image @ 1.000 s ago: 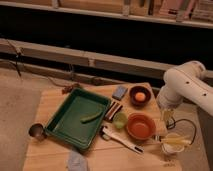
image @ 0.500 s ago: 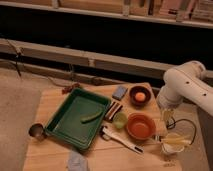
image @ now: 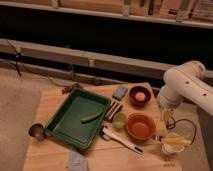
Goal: Place brush in red bowl
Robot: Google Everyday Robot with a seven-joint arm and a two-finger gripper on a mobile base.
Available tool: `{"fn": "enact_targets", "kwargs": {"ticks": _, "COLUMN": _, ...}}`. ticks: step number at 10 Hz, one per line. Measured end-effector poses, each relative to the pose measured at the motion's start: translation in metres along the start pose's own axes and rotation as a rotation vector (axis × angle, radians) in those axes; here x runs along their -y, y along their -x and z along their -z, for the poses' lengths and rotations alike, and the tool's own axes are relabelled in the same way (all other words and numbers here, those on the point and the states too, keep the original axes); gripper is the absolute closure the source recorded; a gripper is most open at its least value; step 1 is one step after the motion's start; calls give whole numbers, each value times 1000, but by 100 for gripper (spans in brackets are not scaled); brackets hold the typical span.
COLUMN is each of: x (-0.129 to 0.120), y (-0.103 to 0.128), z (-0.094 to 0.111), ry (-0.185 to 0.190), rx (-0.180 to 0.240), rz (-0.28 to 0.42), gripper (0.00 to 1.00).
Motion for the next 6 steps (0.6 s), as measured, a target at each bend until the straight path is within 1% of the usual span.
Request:
{"fn": "enact_targets", "kwargs": {"ticks": 1, "x": 0, "y": 7, "z": 0, "ry": -5, "rx": -2, "rz": 26, "gripper": 35}}
{"fn": "enact_targets", "kwargs": {"ticks": 2, "x": -2, "y": 20, "z": -1, "ry": -7, "rx": -2, "rz": 62, "gripper": 35}}
{"fn": "enact_targets", "kwargs": {"ticks": 4, "x": -3, "y": 52, "z": -1, "ry": -14, "rx": -1, "rz": 131, "gripper": 35}}
{"fn": "enact_targets", "kwargs": {"ticks": 6, "x": -7, "y": 65, "z": -2, "ry": -20, "rx": -6, "rz": 168, "gripper": 35}}
